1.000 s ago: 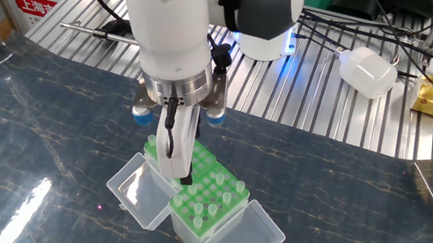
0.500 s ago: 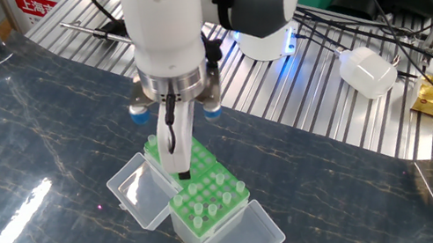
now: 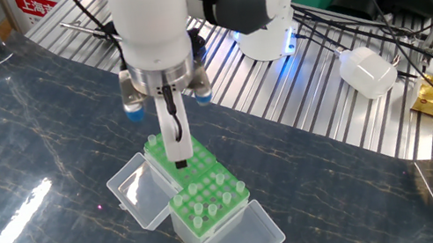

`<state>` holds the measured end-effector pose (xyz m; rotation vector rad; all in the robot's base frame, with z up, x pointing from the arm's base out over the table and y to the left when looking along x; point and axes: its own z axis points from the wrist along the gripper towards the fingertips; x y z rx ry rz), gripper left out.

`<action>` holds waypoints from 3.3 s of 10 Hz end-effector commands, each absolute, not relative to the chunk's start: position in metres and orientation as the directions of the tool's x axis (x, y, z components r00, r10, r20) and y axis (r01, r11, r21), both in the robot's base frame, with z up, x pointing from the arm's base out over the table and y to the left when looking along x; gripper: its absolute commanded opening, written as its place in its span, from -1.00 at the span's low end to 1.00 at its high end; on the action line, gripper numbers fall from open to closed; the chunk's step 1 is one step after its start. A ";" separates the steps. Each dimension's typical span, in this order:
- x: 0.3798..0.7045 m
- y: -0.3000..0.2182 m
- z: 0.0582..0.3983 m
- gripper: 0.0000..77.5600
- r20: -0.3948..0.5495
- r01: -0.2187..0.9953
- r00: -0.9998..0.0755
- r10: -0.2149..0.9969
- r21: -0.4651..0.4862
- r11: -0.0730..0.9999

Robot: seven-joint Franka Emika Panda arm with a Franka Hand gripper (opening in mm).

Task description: Transfer all large pipette tips from one holder to another

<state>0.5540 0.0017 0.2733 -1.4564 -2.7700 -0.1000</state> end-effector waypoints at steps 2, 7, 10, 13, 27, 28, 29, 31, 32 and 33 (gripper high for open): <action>0.534 -0.039 0.256 1.00 -0.002 0.606 -0.795 0.606 0.020 0.795; 0.532 -0.053 0.243 1.00 -0.016 0.527 -0.850 0.527 0.004 0.850; 0.528 -0.055 0.237 1.00 -0.024 0.494 -0.869 0.494 -0.010 0.869; 0.524 -0.064 0.225 1.00 -0.028 0.450 -0.893 0.449 -0.002 0.893; 0.512 -0.076 0.206 1.00 -0.018 0.361 -0.932 0.361 0.016 0.932; 0.510 -0.075 0.205 1.00 -0.017 0.359 -0.933 0.359 0.019 0.933; 0.510 -0.076 0.205 1.00 -0.017 0.357 -0.934 0.357 0.020 0.934; 0.509 -0.076 0.204 1.00 -0.020 0.354 -0.935 0.354 0.020 0.935; 0.509 -0.076 0.204 1.00 -0.020 0.353 -0.935 0.354 0.020 0.935; 0.509 -0.076 0.204 1.00 -0.021 0.351 -0.936 0.351 0.021 0.936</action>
